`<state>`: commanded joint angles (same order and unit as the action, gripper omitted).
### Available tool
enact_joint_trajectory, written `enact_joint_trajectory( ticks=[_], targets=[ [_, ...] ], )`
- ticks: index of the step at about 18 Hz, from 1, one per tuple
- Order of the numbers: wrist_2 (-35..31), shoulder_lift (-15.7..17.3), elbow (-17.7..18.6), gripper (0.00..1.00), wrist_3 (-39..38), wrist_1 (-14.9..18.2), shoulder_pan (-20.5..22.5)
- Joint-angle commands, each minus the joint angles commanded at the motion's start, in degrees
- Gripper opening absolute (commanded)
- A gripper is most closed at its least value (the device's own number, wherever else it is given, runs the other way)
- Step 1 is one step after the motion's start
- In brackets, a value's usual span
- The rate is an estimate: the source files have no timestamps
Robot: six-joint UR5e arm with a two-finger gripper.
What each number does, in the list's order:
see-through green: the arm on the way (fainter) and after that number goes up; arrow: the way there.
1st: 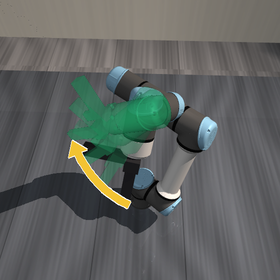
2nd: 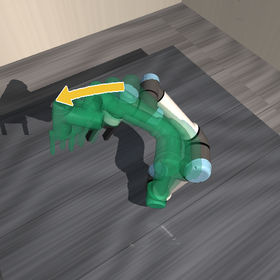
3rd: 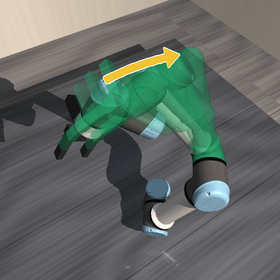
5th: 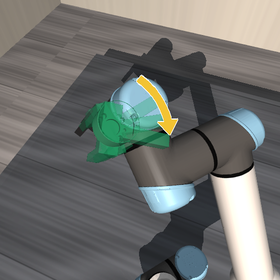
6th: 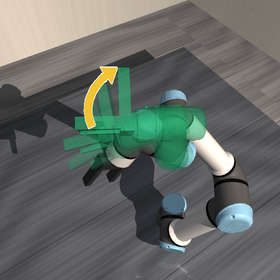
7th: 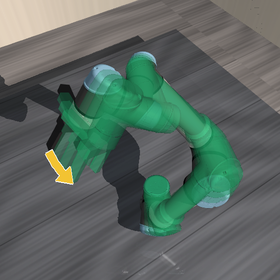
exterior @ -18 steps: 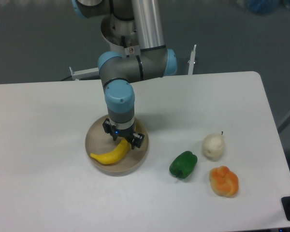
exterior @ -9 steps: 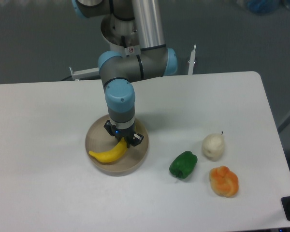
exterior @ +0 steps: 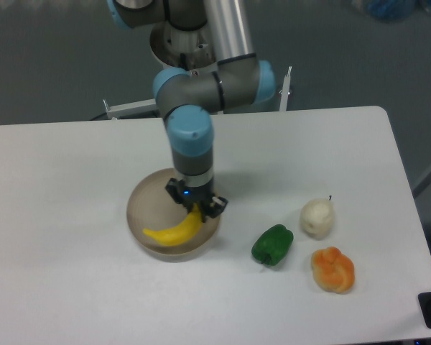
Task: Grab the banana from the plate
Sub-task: 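Lift the banana off the plate and carry it toward the green pepper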
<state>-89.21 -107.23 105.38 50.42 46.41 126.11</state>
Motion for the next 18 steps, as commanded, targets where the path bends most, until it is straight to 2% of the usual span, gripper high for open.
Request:
enact_joint_trajectory(
  ticks=[2,7,9,18],
  targets=[
    [-0.1,0.3,-1.3,0.23,3.1,0.4,2.1],
    [-0.3,0.0,-9.0,0.23,6.9,6.7,5.4],
    [-0.3,-0.2,-10.7,0.23,8.0,8.4,5.8],
    [-1.3,-1.6,-13.7,0.24,12.4,8.5,7.0]
  ],
)
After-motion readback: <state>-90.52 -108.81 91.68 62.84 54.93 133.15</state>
